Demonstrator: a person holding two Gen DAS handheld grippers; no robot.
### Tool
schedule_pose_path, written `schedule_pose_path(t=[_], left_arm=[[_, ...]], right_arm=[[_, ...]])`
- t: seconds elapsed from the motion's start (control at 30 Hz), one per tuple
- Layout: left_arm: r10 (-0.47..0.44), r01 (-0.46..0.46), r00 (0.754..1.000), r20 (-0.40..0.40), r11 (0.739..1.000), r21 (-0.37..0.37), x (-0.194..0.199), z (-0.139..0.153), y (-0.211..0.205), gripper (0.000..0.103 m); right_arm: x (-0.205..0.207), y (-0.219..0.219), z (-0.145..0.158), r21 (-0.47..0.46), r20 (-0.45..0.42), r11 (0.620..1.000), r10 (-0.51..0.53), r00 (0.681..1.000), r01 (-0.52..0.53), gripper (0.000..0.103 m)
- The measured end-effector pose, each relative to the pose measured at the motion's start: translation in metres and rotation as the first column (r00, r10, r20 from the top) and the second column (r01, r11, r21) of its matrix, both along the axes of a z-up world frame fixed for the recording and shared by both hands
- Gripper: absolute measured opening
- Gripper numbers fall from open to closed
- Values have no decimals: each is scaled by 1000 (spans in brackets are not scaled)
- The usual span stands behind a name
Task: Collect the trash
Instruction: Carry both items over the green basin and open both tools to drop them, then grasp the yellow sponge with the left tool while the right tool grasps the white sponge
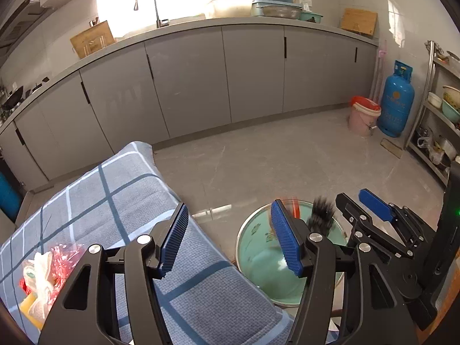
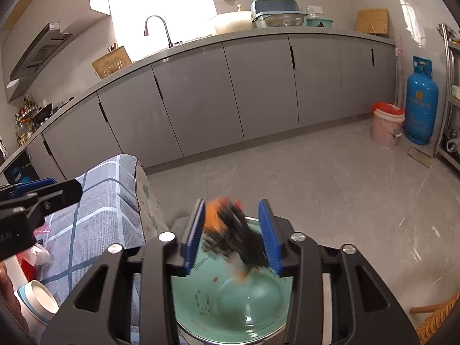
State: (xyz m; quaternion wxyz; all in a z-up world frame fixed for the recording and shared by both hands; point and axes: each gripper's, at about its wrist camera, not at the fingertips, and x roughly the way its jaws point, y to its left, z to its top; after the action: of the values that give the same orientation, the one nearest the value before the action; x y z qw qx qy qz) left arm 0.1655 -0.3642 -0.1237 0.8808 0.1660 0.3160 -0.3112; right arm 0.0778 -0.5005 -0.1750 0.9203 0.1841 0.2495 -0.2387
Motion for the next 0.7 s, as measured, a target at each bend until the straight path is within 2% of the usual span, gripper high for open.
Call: schedule_pose_path(t=[0.17,0.47,0.7], left_arm=[[27,-26,999,19,1000,-6,-5,9,19,75],[45,-43,996,83,999,-26,-23,36,69,79],[109,-104,987,120,993,-49,-24,51,120,79]], right_arm=[[-8,5,6,-1,0,1000,-11,1000,11,51],[-33,28,23,5,-4,1000,-25,1000,26,59],[-28,72,42,-33,1,999,36,999,-36,65]])
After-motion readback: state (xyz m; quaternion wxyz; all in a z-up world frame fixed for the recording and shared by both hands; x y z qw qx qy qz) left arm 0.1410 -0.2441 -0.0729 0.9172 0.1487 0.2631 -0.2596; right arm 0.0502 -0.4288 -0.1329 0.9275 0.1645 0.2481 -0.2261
